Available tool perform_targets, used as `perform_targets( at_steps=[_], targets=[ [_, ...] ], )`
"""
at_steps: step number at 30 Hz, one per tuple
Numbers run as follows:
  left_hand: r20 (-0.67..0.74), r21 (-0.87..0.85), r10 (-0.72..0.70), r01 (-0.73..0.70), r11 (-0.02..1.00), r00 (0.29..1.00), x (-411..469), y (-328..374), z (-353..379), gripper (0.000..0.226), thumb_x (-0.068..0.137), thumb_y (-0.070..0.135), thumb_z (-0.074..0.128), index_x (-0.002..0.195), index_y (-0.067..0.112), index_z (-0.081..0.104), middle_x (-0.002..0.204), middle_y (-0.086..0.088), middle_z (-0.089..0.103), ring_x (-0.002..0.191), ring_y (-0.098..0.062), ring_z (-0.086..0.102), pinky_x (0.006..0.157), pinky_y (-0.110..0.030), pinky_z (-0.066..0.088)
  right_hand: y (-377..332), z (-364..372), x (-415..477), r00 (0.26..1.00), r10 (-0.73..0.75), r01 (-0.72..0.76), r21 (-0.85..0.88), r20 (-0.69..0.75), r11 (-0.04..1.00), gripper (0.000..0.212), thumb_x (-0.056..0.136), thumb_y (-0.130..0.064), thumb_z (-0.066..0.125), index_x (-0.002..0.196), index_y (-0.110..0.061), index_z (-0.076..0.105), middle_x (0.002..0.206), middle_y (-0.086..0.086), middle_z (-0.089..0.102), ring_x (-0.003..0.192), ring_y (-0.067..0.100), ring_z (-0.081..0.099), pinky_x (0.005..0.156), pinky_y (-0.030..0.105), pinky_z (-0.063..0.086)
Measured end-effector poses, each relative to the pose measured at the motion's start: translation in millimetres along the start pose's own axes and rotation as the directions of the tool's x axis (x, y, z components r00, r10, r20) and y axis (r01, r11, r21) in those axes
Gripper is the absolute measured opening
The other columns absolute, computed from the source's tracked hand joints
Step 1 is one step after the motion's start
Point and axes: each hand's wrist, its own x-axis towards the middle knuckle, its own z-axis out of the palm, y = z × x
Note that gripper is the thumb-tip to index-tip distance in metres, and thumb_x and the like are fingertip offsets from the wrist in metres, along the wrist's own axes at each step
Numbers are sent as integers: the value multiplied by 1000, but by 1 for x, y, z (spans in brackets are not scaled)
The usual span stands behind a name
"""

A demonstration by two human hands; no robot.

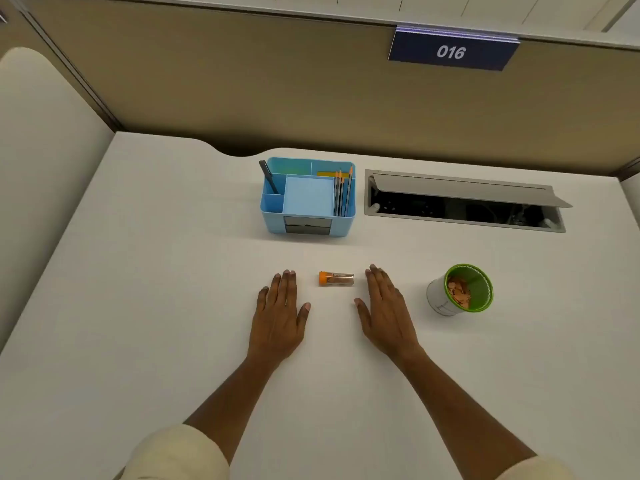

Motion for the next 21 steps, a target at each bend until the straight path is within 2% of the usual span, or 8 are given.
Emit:
perform_targets(
  at_steps=[3, 6, 9, 12, 14, 17, 19, 21],
  targets=[
    [-44, -93, -44, 40, 995, 998, 4, 7, -12, 72, 105, 46, 37, 162, 11, 11, 163, -17, 39, 151, -34, 37, 123, -49, 28, -11, -5, 22, 1000, -2, 2, 20, -3, 1000, 61, 100, -32, 54, 154, -11, 34, 155, 12, 45, 142, 29, 43, 115, 43, 43],
    [-89, -162, -68, 53, 985, 994, 4, 16, -25, 69, 104, 43, 43, 161, 13, 19, 144, -17, 59, 130, -33, 58, 112, -50, 46, -22, -9, 39, 998, -7, 8, -13, 64, 1000, 51, 97, -28, 62, 145, -14, 48, 141, 11, 55, 128, 29, 50, 101, 39, 51],
    [-93, -184, -69, 51, 982, 993, 5, 21, -34, 62, 105, 41, 43, 158, 12, 30, 140, -15, 62, 124, -30, 59, 102, -44, 52, -26, -9, 42, 999, -13, 13, 5, 43, 1000, 30, 100, -23, 59, 127, -12, 64, 126, 11, 61, 115, 28, 53, 88, 36, 55],
    [-57, -274, -98, 79, 958, 994, 5, 27, -39, 54, 106, 37, 46, 152, 9, 42, 140, -16, 61, 125, -31, 59, 101, -44, 53, -27, -9, 36, 1000, -12, 11, 36, 11, 999, 25, 101, -20, 57, 121, -10, 68, 120, 11, 62, 111, 27, 54, 85, 33, 55],
    [-28, -418, -151, 126, 900, 988, 6, 32, -46, 48, 105, 34, 50, 147, 11, 48, 137, -16, 63, 119, -29, 62, 99, -41, 54, -28, -14, 27, 999, -16, 18, 76, -32, 997, 25, 99, -17, 60, 121, -9, 69, 120, 12, 64, 112, 28, 55, 84, 33, 55],
    [14, -617, -216, 178, 767, 976, 10, 43, -64, 44, 103, 33, 57, 142, 12, 57, 127, -14, 69, 100, -23, 68, 88, -35, 59, -31, -31, 11, 994, -24, 37, 123, -109, 992, 26, 97, -16, 65, 121, -9, 70, 119, 12, 64, 112, 29, 56, 80, 32, 54],
    [76, -714, -228, 213, 667, 971, 11, 53, -78, 45, 101, 38, 59, 140, 15, 60, 127, -12, 69, 99, -23, 71, 85, -35, 64, -33, -45, -1, 984, -38, 63, 141, -177, 988, 26, 95, -15, 68, 120, -9, 70, 116, 12, 65, 108, 29, 57, 75, 31, 52],
    [113, -778, -204, 215, 591, 972, 10, 64, -93, 41, 100, 40, 61, 134, 17, 65, 123, -10, 71, 92, -19, 73, 70, -19, 62, -35, -60, -14, 967, -44, 88, 164, -250, 983, 26, 94, -15, 70, 119, -9, 70, 113, 11, 65, 104, 28, 56, 72, 26, 48]
  ],
)
